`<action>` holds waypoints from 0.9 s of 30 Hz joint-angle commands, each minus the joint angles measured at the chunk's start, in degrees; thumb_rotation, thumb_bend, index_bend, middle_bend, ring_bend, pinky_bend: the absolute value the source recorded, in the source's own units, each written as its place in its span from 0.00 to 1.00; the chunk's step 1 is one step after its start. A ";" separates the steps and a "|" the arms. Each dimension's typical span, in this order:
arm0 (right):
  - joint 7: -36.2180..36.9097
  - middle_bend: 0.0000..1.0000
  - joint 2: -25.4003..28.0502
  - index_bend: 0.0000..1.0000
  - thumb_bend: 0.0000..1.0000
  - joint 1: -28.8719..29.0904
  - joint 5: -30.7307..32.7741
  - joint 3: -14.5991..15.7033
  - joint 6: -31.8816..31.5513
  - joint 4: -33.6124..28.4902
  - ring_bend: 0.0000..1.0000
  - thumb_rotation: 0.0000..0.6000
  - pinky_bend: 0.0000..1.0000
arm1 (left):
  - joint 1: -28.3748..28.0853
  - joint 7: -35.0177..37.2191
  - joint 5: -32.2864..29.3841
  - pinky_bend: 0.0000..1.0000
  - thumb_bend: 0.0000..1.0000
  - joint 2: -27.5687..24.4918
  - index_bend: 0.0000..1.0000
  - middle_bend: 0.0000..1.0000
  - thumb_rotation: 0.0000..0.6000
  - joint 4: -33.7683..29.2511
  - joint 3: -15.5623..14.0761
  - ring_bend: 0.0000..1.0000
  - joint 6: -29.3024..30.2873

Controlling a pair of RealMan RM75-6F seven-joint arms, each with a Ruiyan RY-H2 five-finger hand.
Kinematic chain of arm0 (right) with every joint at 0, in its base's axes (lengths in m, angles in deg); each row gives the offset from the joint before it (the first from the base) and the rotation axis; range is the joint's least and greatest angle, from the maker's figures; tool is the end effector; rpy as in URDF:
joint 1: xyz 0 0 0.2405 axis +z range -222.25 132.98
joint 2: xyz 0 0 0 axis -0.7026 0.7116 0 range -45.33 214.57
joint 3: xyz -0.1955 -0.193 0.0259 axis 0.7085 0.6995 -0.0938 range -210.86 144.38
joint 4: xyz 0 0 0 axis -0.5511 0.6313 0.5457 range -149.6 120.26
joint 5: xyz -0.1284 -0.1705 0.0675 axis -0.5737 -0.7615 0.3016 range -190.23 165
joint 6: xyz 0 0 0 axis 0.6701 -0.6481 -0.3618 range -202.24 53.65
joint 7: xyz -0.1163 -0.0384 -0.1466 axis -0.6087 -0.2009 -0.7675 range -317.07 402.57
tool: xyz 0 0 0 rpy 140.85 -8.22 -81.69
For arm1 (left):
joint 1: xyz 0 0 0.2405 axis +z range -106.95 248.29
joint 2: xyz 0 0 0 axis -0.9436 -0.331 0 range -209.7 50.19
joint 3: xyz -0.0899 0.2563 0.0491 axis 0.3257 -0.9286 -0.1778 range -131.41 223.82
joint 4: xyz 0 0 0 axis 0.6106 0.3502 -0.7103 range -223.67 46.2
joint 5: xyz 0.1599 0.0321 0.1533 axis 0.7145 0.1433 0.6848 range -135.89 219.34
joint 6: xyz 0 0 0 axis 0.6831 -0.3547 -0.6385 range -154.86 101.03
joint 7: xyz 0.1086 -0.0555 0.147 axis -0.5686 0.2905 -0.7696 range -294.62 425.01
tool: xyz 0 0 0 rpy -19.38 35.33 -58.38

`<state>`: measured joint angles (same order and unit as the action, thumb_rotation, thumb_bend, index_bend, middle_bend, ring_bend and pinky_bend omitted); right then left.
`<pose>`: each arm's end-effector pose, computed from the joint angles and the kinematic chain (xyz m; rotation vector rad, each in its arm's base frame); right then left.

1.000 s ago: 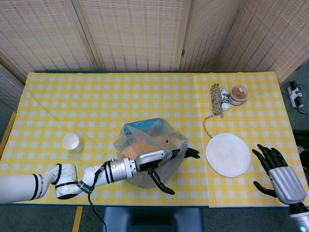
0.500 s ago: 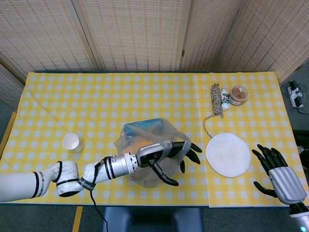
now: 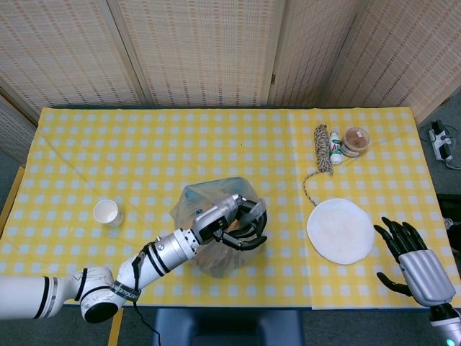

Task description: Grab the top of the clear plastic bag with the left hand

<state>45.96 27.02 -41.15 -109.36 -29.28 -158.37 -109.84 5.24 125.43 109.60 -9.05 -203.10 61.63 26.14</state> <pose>-0.3202 -0.1915 0.1511 1.6026 -0.9501 0.8775 0.0915 0.3402 0.0361 1.4422 1.9198 1.4696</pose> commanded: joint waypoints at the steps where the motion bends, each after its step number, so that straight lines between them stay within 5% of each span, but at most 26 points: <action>1: 0.08 0.00 0.03 0.00 0.27 -0.03 -0.15 0.09 -0.05 0.01 0.00 1.00 0.00 | 1.89 -5.99 -3.90 1.00 0.56 0.43 0.91 1.00 1.00 -3.14 2.05 0.94 1.67; 6: 0.22 0.00 0.10 0.00 0.27 -0.08 -0.24 0.15 -0.13 0.07 0.00 1.00 0.00 | 3.57 -8.69 -6.28 1.00 0.66 0.10 0.94 1.00 1.00 -5.23 3.79 0.94 1.62; 13: 0.30 0.00 0.18 0.00 0.27 -0.10 -0.46 0.30 -0.14 -0.02 0.00 1.00 0.00 | 5.67 -8.23 -10.14 1.00 0.66 -4.19 0.94 1.00 1.00 -8.26 8.62 0.94 -0.60; 16: 0.53 0.00 0.28 0.00 0.27 -0.32 -0.74 0.35 -0.67 0.03 0.00 1.00 0.00 | 6.34 -7.18 -12.42 1.00 0.66 -8.15 0.94 1.00 1.00 -9.27 11.91 0.94 -2.77; 23: 0.05 0.00 0.05 0.00 0.27 -0.27 -0.14 0.11 -0.35 0.03 0.00 1.00 0.00 | 6.32 2.31 -17.83 1.00 0.66 -18.85 0.94 1.00 1.00 -8.65 24.77 0.94 -13.74; 27: -0.53 0.00 -0.08 0.00 0.27 -0.15 0.35 -0.04 0.11 -0.13 0.00 1.00 0.00 | 6.52 2.66 -20.30 1.00 0.66 -21.14 0.94 1.00 1.00 -8.24 28.00 0.94 -14.38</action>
<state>45.48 26.96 -41.32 -109.06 -29.29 -158.31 -109.94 11.59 127.14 91.07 -28.73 -211.77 87.77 12.87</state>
